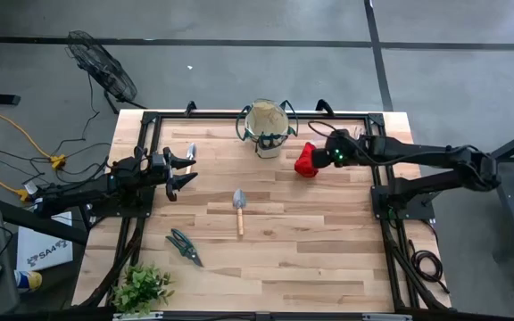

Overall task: Pick & Place Garden tools in Gardening bag
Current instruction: Put the brown hand rake into the gardening bag

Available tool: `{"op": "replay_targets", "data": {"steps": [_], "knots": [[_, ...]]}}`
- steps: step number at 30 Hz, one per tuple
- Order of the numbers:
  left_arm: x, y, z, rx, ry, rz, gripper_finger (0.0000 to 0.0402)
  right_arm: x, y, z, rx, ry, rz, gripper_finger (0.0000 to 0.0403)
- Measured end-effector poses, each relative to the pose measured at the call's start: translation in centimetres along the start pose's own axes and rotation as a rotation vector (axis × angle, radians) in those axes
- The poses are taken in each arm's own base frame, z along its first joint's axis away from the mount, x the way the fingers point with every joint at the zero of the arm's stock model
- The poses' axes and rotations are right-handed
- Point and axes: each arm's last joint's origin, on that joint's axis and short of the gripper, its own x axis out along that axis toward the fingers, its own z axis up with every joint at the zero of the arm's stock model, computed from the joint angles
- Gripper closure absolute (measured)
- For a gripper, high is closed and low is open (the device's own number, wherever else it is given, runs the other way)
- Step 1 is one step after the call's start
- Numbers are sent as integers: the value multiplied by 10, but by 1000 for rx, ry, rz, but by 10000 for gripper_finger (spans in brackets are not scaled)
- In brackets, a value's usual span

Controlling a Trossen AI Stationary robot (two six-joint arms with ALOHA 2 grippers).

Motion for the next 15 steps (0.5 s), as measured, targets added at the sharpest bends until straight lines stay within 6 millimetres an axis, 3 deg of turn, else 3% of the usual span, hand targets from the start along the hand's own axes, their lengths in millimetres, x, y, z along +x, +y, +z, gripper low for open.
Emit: {"op": "replay_targets", "data": {"steps": [8,15], "knots": [[0,0,0,0,0,0,178,7,-19,21,68,-112,-156,198],[0,0,0,0,0,0,178,28,-32,34,191,-106,-271,198]]}}
